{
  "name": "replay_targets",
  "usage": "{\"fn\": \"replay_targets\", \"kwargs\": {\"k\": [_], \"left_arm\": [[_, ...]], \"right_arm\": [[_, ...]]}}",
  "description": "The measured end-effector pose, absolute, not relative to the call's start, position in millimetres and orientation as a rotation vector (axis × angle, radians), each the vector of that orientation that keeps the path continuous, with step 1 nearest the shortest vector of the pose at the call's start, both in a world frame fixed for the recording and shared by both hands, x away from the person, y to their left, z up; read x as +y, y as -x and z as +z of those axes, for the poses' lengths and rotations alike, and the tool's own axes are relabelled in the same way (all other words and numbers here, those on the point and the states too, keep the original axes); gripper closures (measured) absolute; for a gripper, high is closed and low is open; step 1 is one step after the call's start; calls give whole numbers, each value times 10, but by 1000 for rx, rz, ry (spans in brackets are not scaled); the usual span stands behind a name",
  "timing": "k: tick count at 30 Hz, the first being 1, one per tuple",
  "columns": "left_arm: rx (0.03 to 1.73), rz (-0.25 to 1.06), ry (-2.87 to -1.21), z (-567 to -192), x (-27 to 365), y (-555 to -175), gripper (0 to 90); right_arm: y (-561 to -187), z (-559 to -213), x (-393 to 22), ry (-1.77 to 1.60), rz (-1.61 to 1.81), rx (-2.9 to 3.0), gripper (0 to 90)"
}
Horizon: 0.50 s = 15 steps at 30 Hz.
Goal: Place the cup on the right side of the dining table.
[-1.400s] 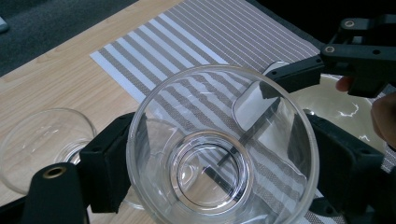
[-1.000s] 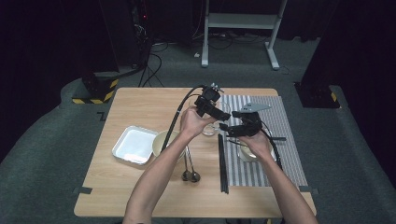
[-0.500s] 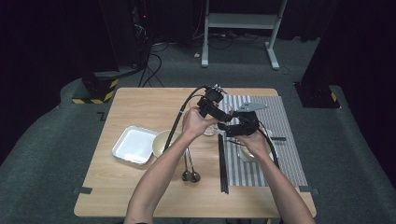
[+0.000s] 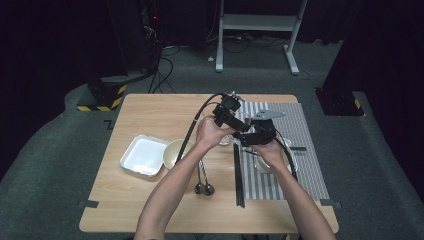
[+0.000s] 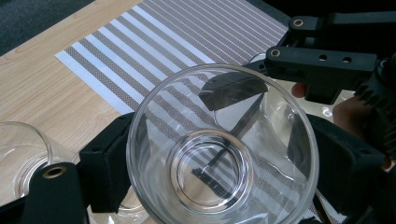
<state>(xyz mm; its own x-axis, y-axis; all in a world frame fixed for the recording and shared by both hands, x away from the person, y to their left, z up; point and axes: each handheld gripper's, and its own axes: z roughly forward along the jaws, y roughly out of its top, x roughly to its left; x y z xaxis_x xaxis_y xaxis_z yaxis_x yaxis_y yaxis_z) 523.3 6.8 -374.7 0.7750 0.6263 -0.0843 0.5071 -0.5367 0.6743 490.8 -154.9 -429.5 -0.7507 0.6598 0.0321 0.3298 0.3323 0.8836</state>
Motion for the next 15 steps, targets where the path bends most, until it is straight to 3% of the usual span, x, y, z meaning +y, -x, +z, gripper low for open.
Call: {"fn": "replay_targets", "kwargs": {"k": [15], "left_arm": [[841,225,-2256,-3741,81,-5223,184]], "right_arm": [[-4941,-4237,-1448,-883,1324,2278,186]]}}
